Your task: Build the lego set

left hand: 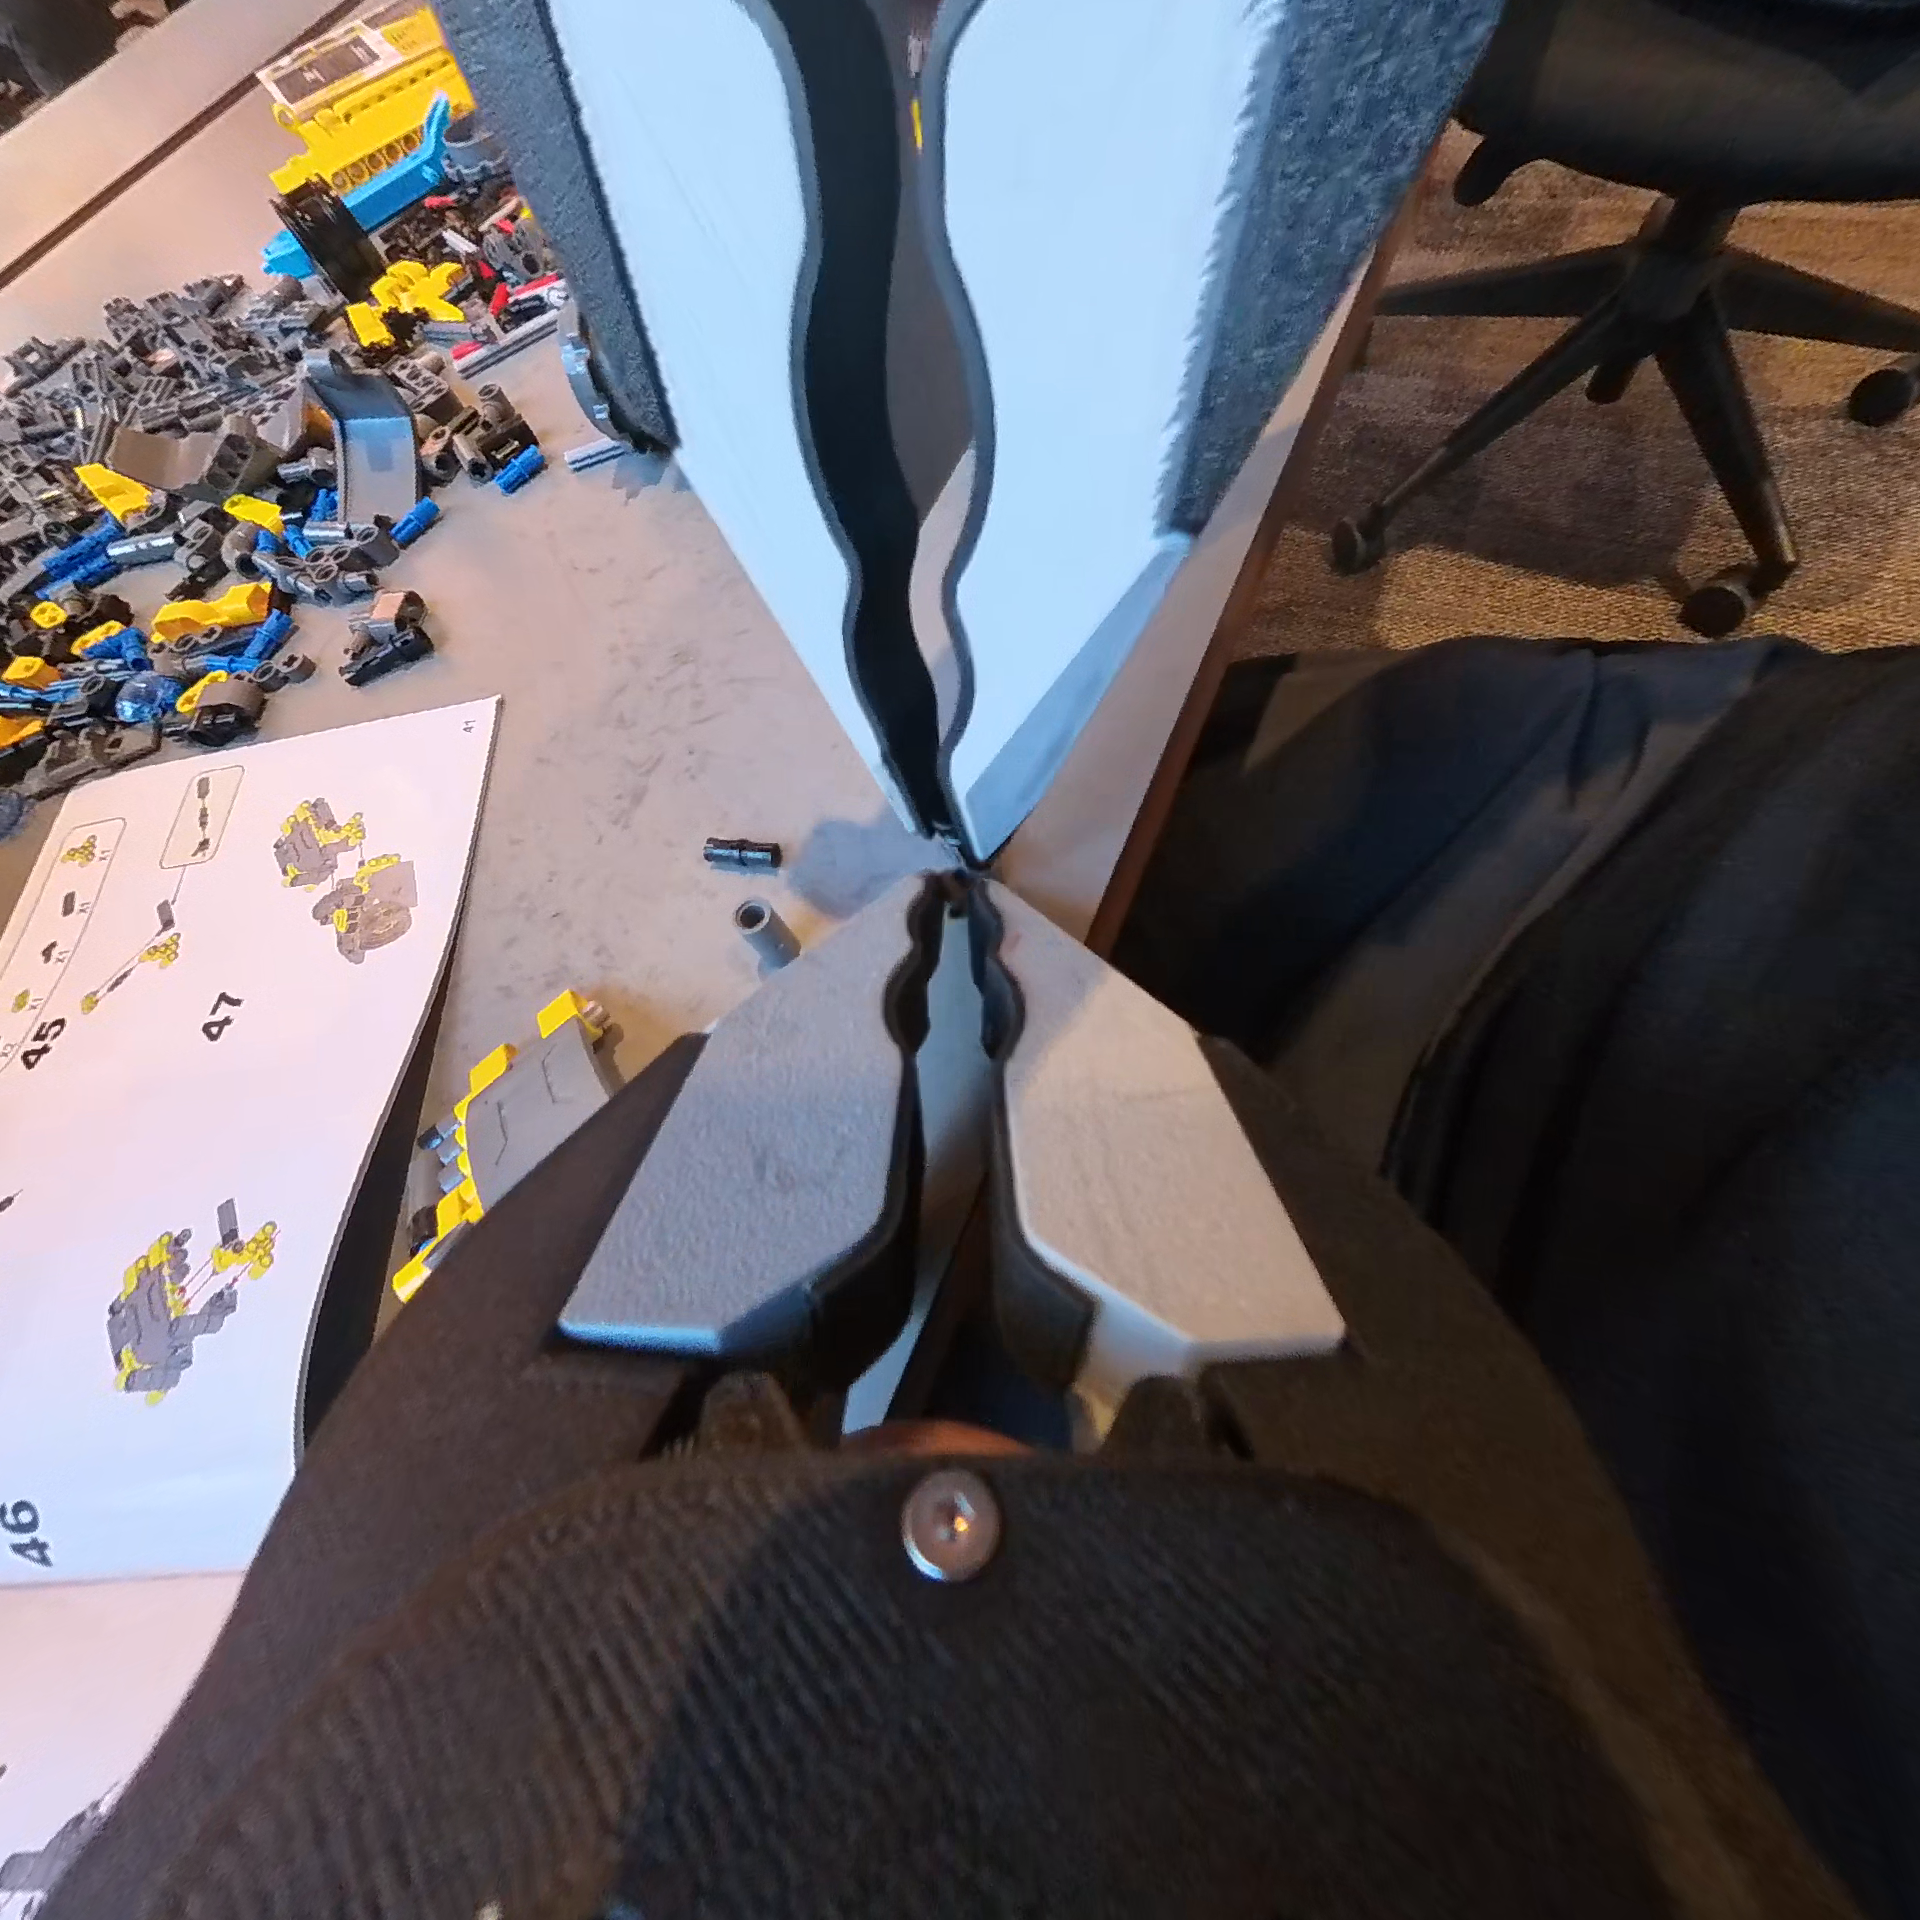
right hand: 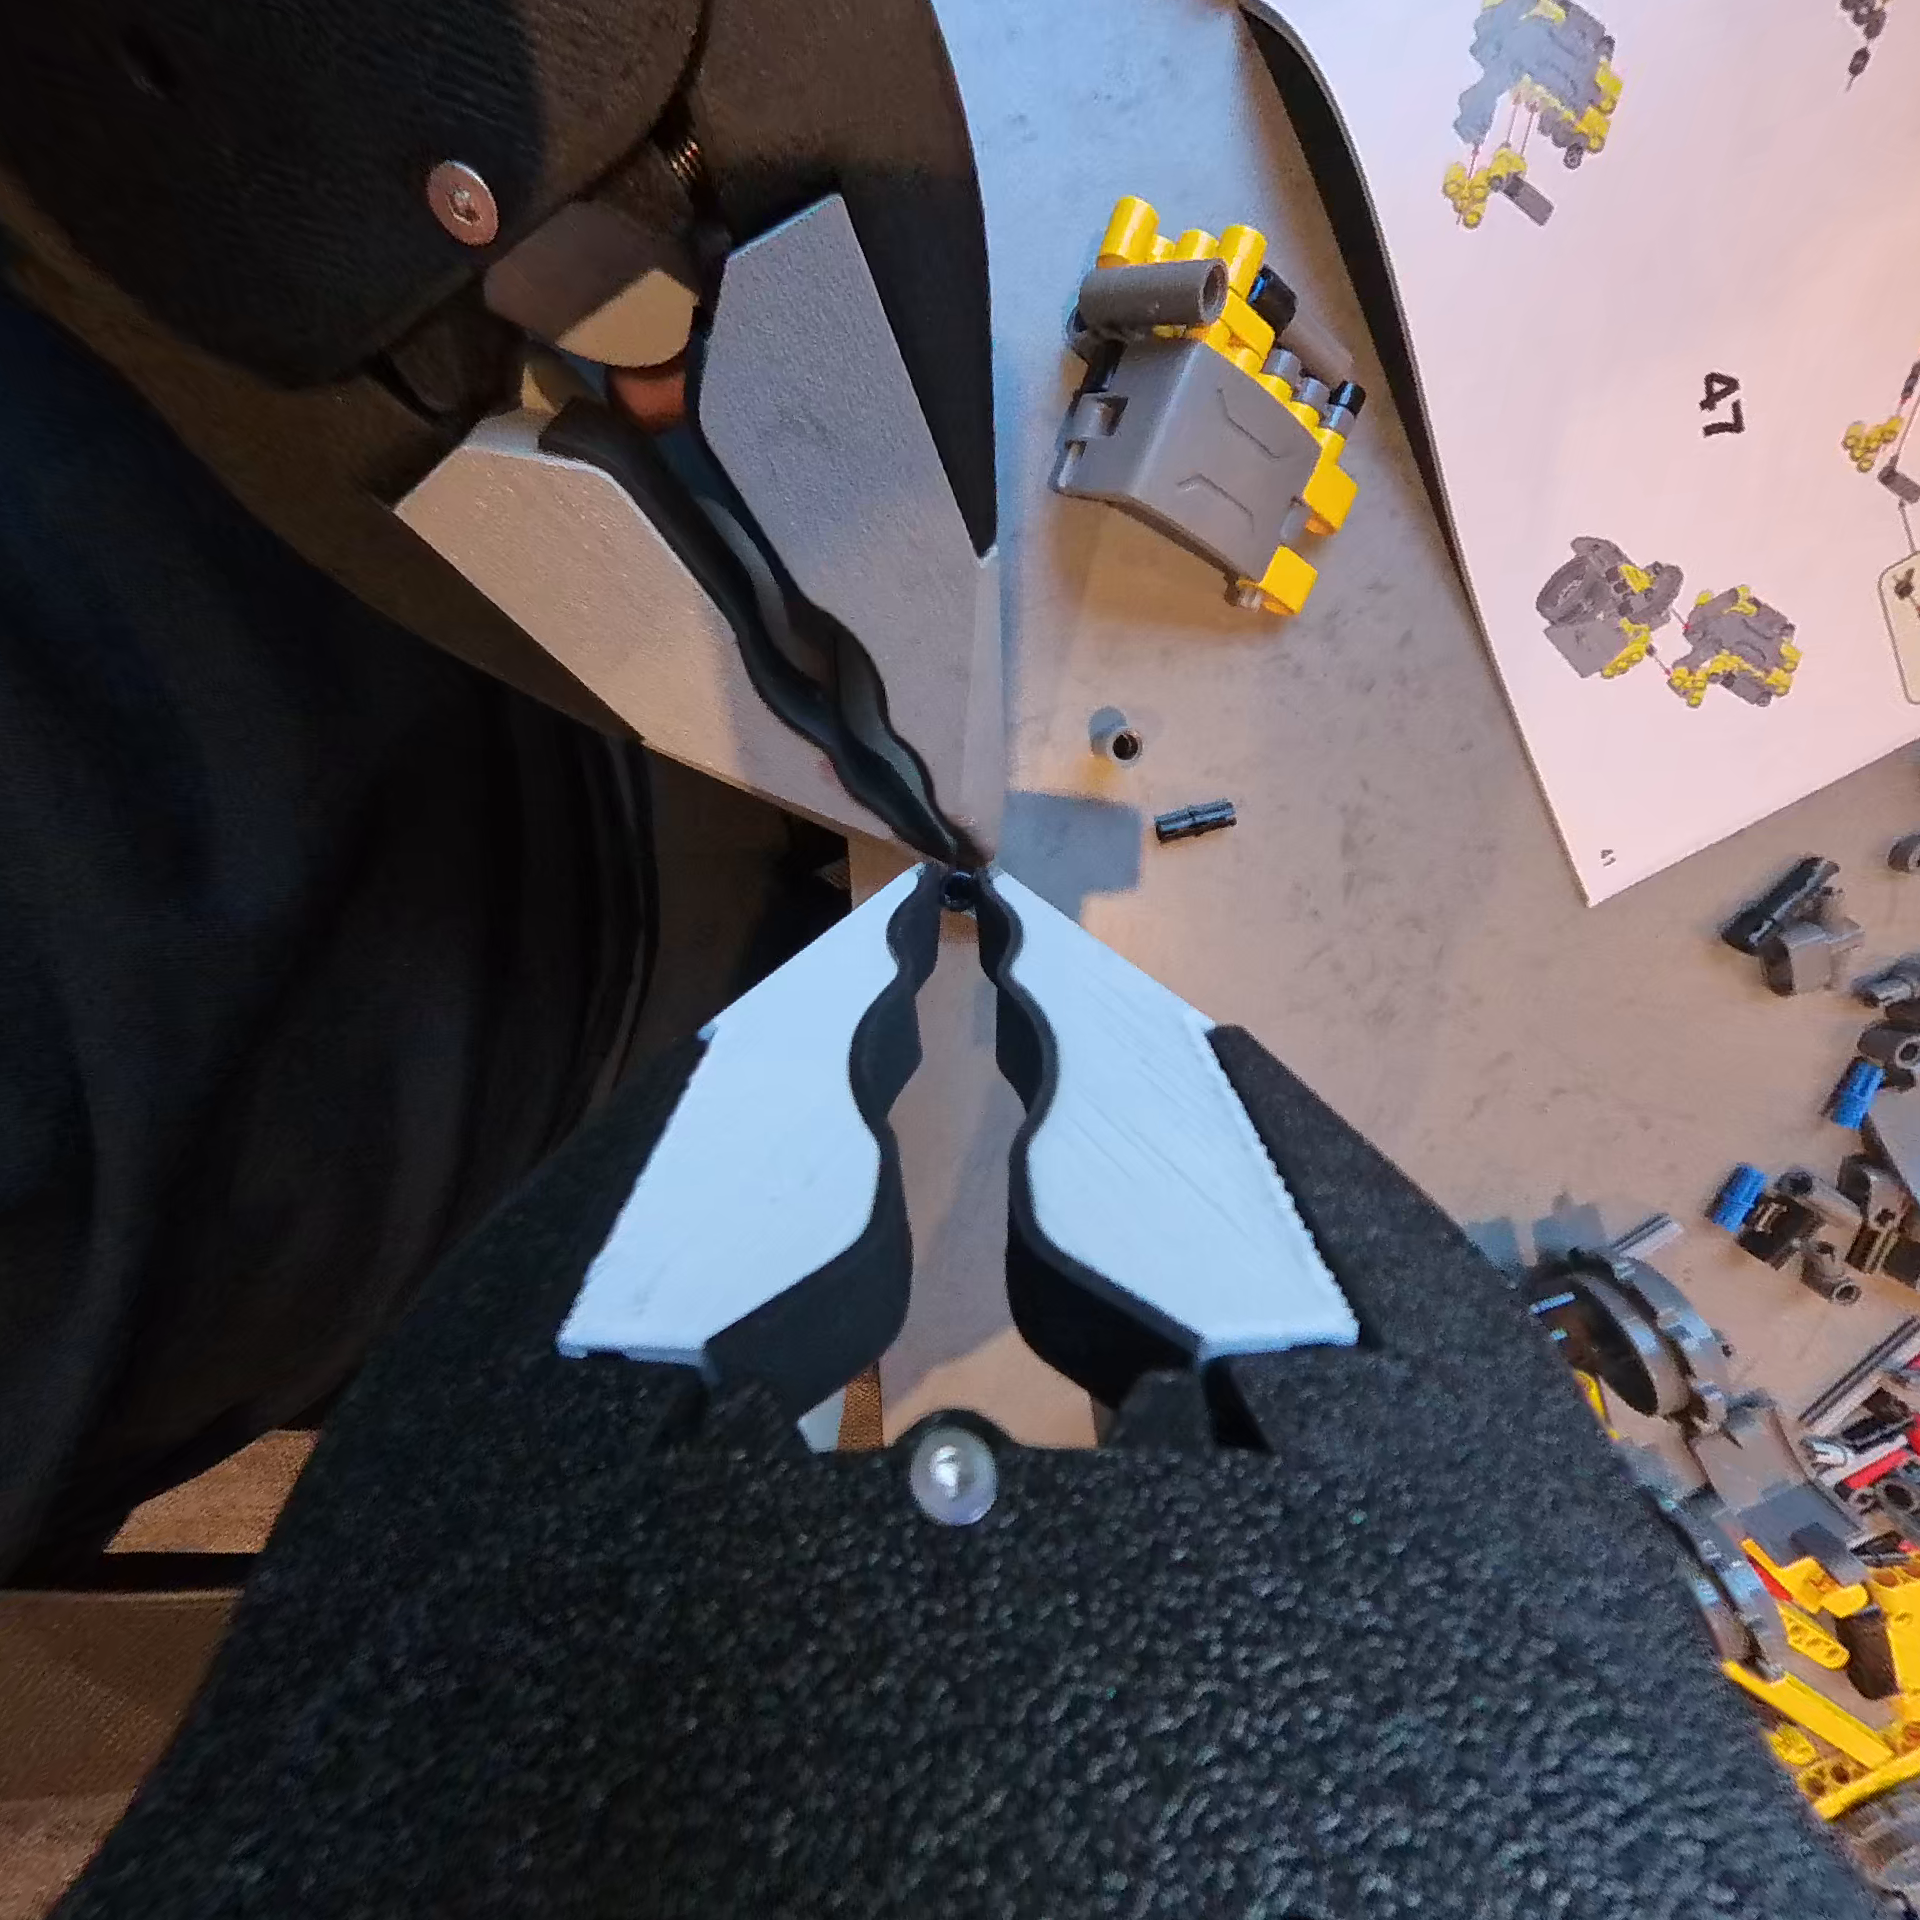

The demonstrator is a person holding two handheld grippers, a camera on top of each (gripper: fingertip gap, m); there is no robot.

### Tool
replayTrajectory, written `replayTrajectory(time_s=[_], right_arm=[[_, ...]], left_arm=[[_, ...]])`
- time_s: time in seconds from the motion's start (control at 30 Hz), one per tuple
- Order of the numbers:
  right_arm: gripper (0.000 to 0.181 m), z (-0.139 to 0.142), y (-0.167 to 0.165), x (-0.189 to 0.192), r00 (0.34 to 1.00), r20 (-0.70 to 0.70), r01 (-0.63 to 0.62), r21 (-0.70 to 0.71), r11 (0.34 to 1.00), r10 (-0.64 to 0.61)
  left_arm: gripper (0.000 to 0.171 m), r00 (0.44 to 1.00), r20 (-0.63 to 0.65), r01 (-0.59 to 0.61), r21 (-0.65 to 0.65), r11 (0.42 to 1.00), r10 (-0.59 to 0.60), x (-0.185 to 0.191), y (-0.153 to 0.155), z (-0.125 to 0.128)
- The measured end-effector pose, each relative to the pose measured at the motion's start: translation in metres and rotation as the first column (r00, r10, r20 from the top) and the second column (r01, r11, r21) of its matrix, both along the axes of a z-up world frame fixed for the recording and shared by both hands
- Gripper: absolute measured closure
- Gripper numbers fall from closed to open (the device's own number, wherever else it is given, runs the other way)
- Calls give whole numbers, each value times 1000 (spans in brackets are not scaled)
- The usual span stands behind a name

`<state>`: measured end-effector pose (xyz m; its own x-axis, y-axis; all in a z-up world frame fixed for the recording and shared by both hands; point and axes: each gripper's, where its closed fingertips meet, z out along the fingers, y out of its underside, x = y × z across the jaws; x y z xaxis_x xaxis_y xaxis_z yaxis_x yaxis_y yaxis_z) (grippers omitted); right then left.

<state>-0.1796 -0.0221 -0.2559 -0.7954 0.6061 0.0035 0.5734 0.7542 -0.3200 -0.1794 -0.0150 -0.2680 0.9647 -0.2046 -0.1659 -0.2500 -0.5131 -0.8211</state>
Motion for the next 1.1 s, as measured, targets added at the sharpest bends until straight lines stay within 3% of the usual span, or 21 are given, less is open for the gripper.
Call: replayTrajectory(time_s=[0.23,0.4,0.5,0.7,1.1], right_arm=[[175,1,1,0,999,-15,47,-89,995,-48],[175,1,5,0,992,-26,116,-199,973,-123],[175,2,5,0,990,-31,129,-225,966,-139],[175,1,6,1,991,-45,111,-204,973,-123],[175,1,5,2,996,-44,65,-173,983,-73]], left_arm=[[171,1000,-2,-8,6,1000,8,0,0,1],[148,997,81,-9,9,1000,8,6,1,2],[144,995,92,-29,3,1000,29,3,4,2],[158,999,-23,-37,-26,999,36,0,6,-3],[164,999,-40,11,-27,1000,-12,3,6,-4]])
